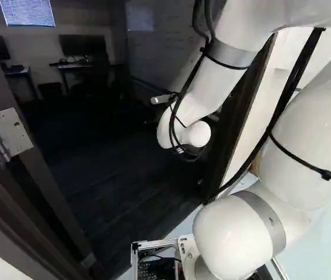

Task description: Open the door and move inside

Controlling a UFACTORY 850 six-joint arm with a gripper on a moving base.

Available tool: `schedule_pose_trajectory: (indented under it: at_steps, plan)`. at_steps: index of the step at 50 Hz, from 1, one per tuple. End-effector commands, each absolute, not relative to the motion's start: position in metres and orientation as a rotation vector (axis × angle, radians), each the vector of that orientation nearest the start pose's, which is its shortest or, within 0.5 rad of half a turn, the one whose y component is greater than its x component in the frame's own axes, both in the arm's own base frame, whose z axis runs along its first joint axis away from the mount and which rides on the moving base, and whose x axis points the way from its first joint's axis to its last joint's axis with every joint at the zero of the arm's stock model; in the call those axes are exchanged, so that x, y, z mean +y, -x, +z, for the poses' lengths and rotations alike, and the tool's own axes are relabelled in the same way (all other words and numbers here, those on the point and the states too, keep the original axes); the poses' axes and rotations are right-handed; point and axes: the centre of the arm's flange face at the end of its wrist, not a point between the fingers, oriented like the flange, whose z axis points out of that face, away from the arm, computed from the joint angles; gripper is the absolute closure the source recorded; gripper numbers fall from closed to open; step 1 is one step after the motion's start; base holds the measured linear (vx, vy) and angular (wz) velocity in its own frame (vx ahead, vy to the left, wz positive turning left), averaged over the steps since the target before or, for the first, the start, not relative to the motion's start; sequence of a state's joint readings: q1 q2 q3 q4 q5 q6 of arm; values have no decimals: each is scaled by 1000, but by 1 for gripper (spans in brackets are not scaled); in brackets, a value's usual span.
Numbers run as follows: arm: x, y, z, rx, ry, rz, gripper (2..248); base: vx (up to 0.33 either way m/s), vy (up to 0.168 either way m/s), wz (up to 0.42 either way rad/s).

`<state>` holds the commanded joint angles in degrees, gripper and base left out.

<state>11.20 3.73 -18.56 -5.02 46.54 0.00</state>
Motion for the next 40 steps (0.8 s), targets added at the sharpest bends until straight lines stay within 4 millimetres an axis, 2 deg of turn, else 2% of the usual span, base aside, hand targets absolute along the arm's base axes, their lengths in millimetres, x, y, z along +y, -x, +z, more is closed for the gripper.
schedule_pose_trajectory:
  at_steps: [27,40]
  plan:
    - [39,-338,382,-254,2520,-1732,3,0,0,0]
    - [34,-337,382,-239,2527,-1737,3,0,0,0]
